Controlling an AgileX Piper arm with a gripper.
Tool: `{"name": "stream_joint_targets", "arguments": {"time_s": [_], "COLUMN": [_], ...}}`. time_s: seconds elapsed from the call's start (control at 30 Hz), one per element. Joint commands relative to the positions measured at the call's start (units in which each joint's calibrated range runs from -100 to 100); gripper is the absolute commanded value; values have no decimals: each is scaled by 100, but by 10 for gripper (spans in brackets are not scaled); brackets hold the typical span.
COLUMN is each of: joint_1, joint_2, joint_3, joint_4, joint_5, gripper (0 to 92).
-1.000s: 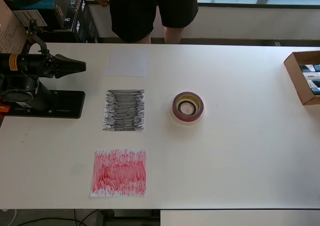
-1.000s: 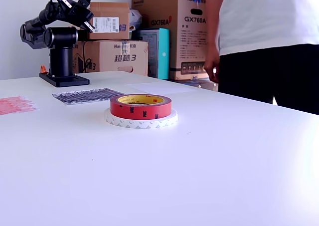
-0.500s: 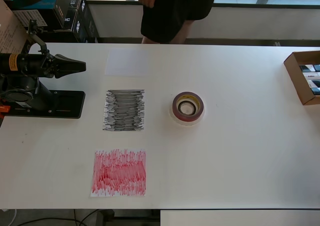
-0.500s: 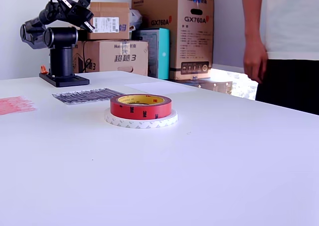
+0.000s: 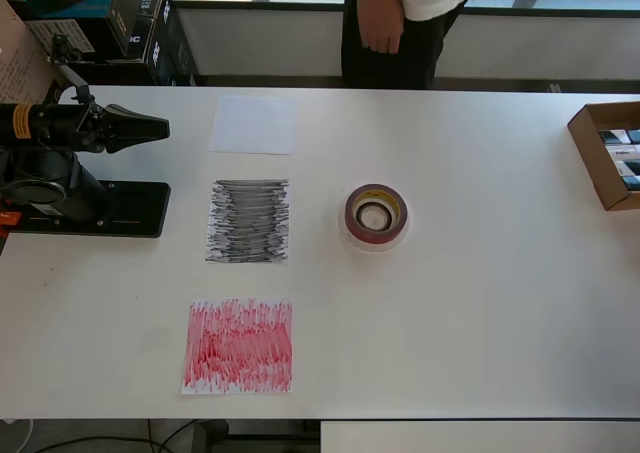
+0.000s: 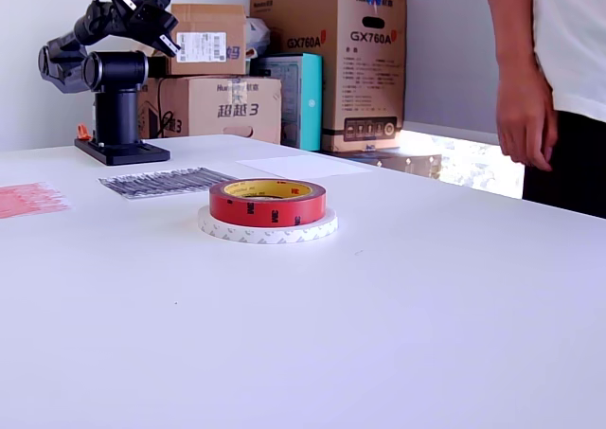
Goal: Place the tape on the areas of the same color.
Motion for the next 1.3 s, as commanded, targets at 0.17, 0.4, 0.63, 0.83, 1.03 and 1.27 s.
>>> {"name": "stream_joint_targets", "arguments": {"time_s": [0.17, 0.4, 0.63, 0.83, 1.03, 1.27], "joint_1": [21, 21, 21, -3, -34, -224], "joint_2": [1270, 3571, 6172, 8202, 9811, 10690], "joint_3": [-1043, -2815, -5295, -7458, -8439, -8685], "joint_4": [139, 139, 224, 1632, 3075, 3601], "joint_5": [34, 100, 1770, 2122, 2138, 2711], "gripper": [1, 1, 1, 2, 2, 2]}}
